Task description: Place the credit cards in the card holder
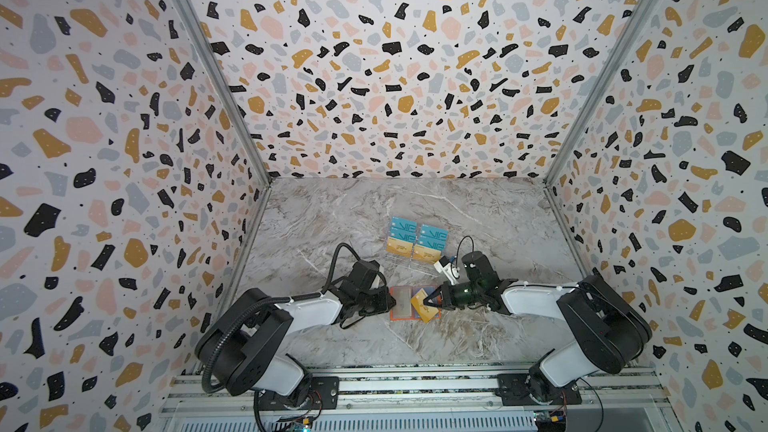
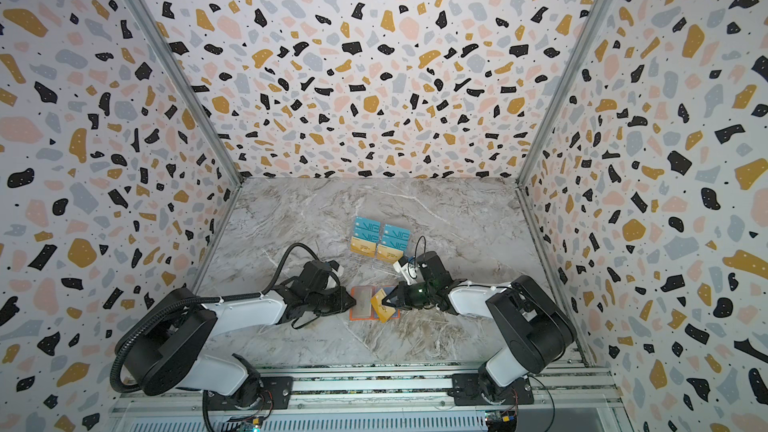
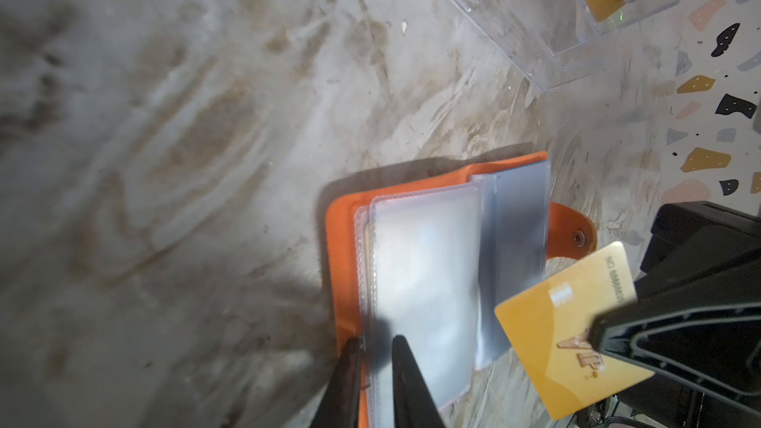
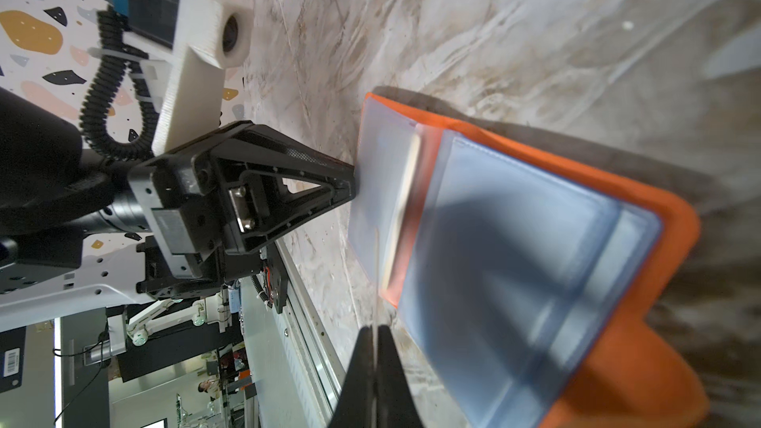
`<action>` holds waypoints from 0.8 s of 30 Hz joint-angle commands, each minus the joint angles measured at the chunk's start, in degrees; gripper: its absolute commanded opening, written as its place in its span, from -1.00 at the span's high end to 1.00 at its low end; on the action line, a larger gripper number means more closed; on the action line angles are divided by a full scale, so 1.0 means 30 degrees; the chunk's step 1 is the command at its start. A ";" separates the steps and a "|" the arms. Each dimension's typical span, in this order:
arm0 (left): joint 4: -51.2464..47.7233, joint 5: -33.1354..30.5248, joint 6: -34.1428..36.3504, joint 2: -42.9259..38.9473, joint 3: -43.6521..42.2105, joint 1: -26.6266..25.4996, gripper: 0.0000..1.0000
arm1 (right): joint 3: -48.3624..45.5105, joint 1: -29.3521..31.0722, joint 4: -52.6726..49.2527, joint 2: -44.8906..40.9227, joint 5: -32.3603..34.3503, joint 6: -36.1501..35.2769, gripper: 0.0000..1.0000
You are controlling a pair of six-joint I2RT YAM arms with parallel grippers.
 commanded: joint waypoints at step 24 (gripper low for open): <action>-0.0475 0.0190 -0.0043 0.0287 -0.0150 -0.0119 0.63 | -0.0206 -0.0277 0.1318 0.0835 0.0158 0.0263 1.00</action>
